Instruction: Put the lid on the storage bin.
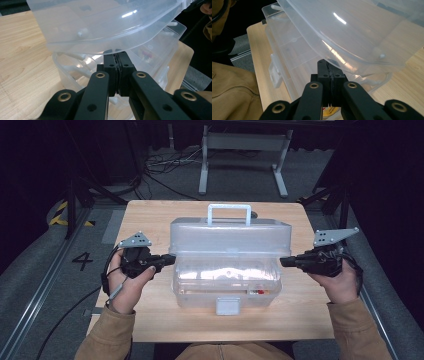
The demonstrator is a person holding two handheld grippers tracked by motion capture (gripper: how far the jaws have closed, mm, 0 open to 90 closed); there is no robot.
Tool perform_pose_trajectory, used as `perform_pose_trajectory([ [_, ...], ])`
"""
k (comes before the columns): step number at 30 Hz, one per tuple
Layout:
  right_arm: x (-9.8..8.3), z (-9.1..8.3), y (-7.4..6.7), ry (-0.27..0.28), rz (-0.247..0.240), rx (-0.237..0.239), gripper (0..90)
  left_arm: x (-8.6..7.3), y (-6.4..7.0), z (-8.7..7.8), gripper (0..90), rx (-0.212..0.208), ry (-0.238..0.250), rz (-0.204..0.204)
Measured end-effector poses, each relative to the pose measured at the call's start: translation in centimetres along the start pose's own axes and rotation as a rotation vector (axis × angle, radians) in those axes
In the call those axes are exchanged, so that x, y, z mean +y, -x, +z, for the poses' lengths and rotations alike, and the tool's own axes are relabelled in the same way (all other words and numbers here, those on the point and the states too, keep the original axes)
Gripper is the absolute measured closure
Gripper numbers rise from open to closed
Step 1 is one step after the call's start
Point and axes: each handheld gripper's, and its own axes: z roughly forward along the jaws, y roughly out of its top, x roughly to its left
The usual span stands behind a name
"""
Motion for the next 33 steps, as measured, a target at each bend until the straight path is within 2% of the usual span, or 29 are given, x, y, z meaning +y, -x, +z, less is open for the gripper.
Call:
perform_pose_trajectory([
  [6,-0.1,0.1,0.1,-0.007,0.007,0.001,89.7,-0.1,-0.1,-0.1,85.8,-0.001,-0.019,0.001],
  [13,-0.2,0.2,0.1,-0.027,0.007,0.005,89.7,-0.1,-0.3,-0.3,79.9,-0.001,-0.074,0.019],
  [21,-0.2,0.3,0.1,-0.054,0.015,0.014,89.8,-0.4,-0.7,-0.6,78.3,0.001,-0.125,0.009],
  [33,-0.3,0.5,0.2,-0.100,0.034,0.023,89.9,-0.7,-1.5,-0.9,77.6,0.027,-0.130,-0.015],
])
